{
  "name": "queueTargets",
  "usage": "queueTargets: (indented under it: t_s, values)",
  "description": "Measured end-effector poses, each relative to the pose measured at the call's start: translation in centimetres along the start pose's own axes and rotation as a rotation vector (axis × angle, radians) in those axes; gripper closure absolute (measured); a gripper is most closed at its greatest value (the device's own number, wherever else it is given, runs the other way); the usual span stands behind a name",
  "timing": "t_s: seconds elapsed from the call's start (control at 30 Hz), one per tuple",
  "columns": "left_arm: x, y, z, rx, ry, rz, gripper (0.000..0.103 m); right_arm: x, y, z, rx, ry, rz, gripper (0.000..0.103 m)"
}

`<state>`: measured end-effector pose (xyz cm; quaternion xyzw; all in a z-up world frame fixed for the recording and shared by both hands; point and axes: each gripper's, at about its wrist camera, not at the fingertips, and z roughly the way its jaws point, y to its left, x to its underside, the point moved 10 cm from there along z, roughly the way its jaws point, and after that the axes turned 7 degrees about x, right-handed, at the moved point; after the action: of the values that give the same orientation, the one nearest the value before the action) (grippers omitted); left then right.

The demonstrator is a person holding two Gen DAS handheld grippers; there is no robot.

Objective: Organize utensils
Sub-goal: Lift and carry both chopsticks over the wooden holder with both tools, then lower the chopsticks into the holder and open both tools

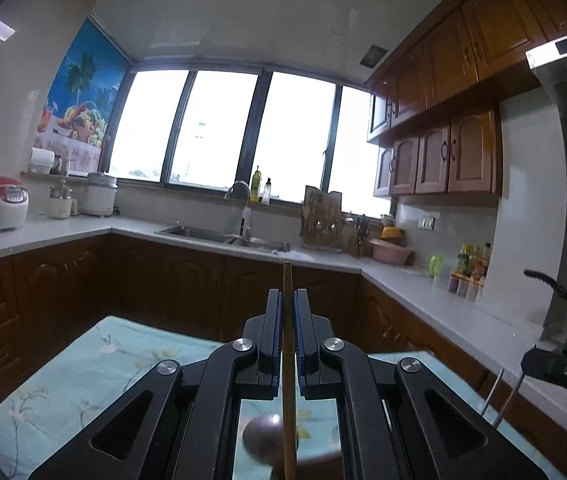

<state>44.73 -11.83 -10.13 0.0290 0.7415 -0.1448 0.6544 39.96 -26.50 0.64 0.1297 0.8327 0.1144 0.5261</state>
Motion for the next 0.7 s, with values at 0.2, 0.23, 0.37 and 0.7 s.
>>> queueTargets:
  t_s: [0.2,0.23,0.37,0.7]
  values:
    - [-1.5,1.6,-0.6,0.041,0.074,-0.045,0.098,1.4,-0.3,0.3,0.008,0.027,-0.002,0.099]
    - [-1.8,1.8,-0.7,0.049,0.087,-0.051,0.098,1.5,-0.4,0.2,0.012,0.027,-0.004,0.099]
    - [-3.0,2.5,-1.0,0.081,0.148,-0.067,0.097,1.4,-0.8,0.1,0.021,0.032,0.0,0.099]
    - [-6.8,4.0,-0.6,0.093,0.222,-0.047,0.097,1.4,-1.3,-0.2,0.045,0.044,0.008,0.098]
